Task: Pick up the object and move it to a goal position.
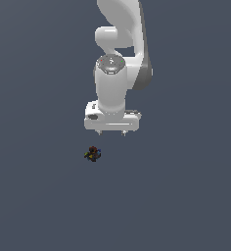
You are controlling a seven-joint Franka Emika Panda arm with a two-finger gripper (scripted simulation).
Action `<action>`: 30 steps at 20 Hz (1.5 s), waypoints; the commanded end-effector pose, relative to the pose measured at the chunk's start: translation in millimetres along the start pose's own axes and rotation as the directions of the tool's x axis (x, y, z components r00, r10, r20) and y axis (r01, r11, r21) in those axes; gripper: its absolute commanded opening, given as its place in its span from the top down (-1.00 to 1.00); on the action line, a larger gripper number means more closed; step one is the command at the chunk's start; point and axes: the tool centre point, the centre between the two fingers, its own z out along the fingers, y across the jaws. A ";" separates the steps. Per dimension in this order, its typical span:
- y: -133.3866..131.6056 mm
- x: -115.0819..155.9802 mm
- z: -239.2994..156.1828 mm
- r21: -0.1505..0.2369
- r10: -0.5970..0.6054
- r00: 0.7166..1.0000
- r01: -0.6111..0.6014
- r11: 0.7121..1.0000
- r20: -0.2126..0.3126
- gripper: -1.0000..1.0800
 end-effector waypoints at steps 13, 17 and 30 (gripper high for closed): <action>15.4 4.3 14.8 -0.003 -0.167 0.986 0.167 0.986 0.005 -0.92; 23.5 6.2 22.8 -0.003 -0.254 0.967 0.254 0.967 0.008 -0.92; 51.4 11.4 50.4 0.005 -0.535 0.845 0.535 0.845 0.014 -0.92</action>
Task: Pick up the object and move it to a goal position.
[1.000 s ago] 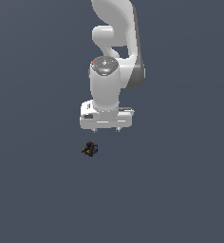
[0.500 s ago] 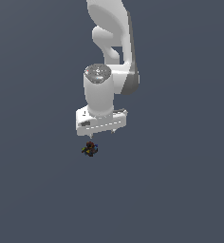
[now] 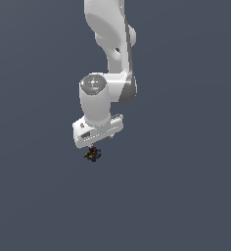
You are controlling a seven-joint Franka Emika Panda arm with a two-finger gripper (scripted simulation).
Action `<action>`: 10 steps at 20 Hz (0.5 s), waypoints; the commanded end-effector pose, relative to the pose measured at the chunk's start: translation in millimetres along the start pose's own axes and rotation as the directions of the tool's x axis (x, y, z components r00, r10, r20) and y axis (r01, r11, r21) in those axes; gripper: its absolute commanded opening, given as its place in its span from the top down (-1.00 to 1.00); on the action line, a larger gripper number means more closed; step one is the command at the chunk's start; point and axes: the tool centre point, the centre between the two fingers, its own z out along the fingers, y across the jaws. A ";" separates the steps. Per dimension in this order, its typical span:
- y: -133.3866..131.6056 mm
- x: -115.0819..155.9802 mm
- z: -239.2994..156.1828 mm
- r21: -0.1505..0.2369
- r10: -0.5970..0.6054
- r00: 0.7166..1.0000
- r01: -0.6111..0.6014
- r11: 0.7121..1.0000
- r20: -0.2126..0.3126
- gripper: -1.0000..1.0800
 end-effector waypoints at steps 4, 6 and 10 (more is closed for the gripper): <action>11.1 -4.4 11.8 0.003 -0.131 0.991 0.131 0.991 0.000 -0.92; 15.0 -6.1 16.1 0.005 -0.178 0.984 0.178 0.984 0.000 -0.92; 22.7 -9.5 24.6 0.008 -0.269 0.963 0.269 0.963 -0.001 -0.92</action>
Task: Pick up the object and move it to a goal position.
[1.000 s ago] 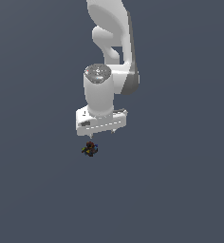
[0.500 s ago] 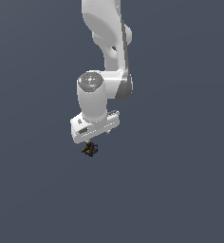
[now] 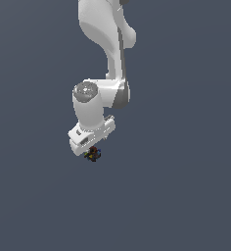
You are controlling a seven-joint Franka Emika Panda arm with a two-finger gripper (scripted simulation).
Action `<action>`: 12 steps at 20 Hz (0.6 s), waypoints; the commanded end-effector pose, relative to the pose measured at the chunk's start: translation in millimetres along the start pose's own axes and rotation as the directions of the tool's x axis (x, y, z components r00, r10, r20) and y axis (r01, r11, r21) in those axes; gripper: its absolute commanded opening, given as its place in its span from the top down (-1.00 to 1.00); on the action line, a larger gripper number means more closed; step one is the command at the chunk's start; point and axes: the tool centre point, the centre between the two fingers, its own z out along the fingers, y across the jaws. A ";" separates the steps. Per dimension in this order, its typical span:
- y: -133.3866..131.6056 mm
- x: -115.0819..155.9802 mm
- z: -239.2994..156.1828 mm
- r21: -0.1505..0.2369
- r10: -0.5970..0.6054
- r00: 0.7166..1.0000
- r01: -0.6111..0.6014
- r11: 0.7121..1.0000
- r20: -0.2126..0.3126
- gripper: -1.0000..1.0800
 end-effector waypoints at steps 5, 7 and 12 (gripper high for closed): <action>10.5 -8.4 13.5 0.005 -0.149 0.989 0.149 0.989 -0.003 -0.92; 13.1 -10.6 16.9 0.006 -0.187 0.982 0.187 0.982 -0.005 -0.92; 18.1 -15.0 23.6 0.007 -0.259 0.966 0.259 0.966 -0.008 -0.92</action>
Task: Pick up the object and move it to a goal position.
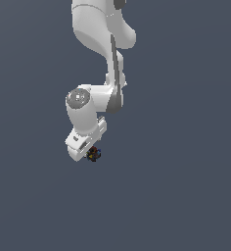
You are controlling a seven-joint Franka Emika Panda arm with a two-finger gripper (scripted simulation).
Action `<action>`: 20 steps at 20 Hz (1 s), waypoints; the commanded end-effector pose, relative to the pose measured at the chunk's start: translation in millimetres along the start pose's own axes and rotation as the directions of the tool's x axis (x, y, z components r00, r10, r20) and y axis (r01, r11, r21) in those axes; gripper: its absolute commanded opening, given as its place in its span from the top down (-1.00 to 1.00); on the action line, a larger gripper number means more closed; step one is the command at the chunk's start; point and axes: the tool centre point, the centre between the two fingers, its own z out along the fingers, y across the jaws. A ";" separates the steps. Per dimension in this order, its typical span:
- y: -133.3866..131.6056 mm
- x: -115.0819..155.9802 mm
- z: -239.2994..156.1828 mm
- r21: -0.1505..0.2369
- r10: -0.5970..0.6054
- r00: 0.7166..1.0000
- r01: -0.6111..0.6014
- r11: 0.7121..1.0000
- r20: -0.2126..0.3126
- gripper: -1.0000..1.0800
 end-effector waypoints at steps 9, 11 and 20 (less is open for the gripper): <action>4.1 -5.7 7.1 0.002 -0.081 0.997 0.081 0.997 -0.004 -0.92; 4.0 -5.7 6.9 0.002 -0.078 0.997 0.078 0.997 -0.003 -0.92; 3.0 -5.9 37.4 0.002 -0.081 0.997 0.081 0.997 -0.004 -0.92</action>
